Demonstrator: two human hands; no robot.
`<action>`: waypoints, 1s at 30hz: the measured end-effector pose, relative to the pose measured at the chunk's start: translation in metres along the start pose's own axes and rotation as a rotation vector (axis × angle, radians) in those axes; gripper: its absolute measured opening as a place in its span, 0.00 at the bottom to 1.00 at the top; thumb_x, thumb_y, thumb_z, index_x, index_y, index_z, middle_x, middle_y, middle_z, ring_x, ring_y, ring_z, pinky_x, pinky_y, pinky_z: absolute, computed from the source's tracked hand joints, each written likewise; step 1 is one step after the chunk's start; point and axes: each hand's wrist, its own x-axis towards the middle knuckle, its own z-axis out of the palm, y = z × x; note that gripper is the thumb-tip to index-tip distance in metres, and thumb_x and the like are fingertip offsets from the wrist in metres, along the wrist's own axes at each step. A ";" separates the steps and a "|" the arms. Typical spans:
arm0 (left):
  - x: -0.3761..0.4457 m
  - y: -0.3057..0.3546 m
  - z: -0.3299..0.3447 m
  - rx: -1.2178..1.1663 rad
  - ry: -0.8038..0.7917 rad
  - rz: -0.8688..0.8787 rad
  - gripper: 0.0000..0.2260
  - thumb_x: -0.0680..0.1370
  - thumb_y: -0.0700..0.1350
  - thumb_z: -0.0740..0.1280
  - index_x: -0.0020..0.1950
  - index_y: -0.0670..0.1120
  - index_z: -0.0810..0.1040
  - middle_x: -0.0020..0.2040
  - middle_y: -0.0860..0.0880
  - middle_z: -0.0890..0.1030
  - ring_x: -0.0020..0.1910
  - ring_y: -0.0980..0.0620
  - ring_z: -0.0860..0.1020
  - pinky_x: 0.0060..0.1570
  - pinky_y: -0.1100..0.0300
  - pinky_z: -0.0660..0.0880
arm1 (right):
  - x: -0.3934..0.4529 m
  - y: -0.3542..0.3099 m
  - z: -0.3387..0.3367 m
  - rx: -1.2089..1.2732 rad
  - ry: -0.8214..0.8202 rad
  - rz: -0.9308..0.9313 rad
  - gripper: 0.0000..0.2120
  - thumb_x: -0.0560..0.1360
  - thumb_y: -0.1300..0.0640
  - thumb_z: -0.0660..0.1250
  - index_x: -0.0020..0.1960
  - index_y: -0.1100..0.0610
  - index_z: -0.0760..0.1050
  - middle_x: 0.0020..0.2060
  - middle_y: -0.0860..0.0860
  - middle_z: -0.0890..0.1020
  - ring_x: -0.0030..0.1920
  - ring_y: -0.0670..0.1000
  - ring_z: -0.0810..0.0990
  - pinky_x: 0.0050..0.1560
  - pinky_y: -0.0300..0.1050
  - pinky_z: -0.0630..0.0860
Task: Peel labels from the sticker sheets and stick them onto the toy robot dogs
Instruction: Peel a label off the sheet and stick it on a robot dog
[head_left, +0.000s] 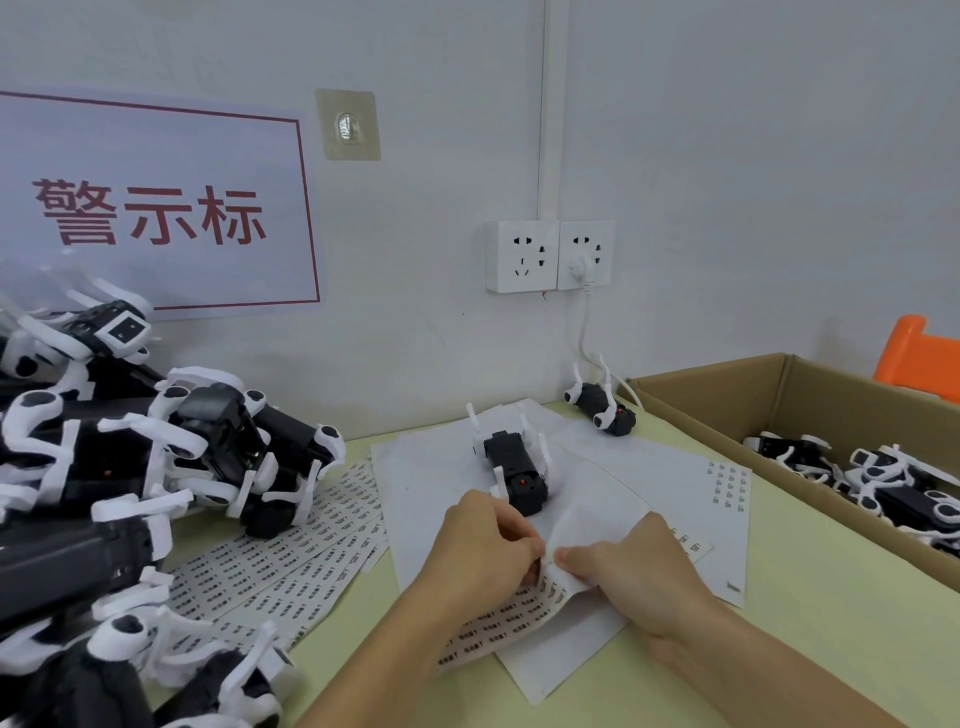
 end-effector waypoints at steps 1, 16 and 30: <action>0.000 0.000 0.000 -0.009 -0.002 -0.007 0.08 0.77 0.38 0.69 0.39 0.44 0.85 0.37 0.47 0.86 0.37 0.53 0.85 0.46 0.59 0.83 | 0.000 -0.001 0.000 -0.005 -0.007 0.003 0.08 0.68 0.66 0.75 0.45 0.69 0.81 0.40 0.62 0.86 0.44 0.63 0.85 0.49 0.58 0.81; -0.002 0.002 0.013 -0.052 0.170 -0.071 0.05 0.73 0.41 0.68 0.38 0.45 0.74 0.43 0.42 0.85 0.42 0.46 0.85 0.33 0.62 0.75 | 0.014 -0.009 -0.023 -0.097 -0.093 -0.033 0.20 0.72 0.59 0.71 0.61 0.53 0.67 0.42 0.52 0.84 0.39 0.50 0.83 0.35 0.43 0.76; -0.009 -0.006 0.019 0.435 0.579 0.703 0.06 0.73 0.35 0.73 0.41 0.43 0.78 0.37 0.49 0.76 0.32 0.50 0.73 0.28 0.57 0.74 | 0.005 -0.021 -0.021 -0.085 -0.213 -0.185 0.10 0.75 0.55 0.69 0.38 0.50 0.86 0.28 0.47 0.71 0.28 0.47 0.67 0.31 0.39 0.66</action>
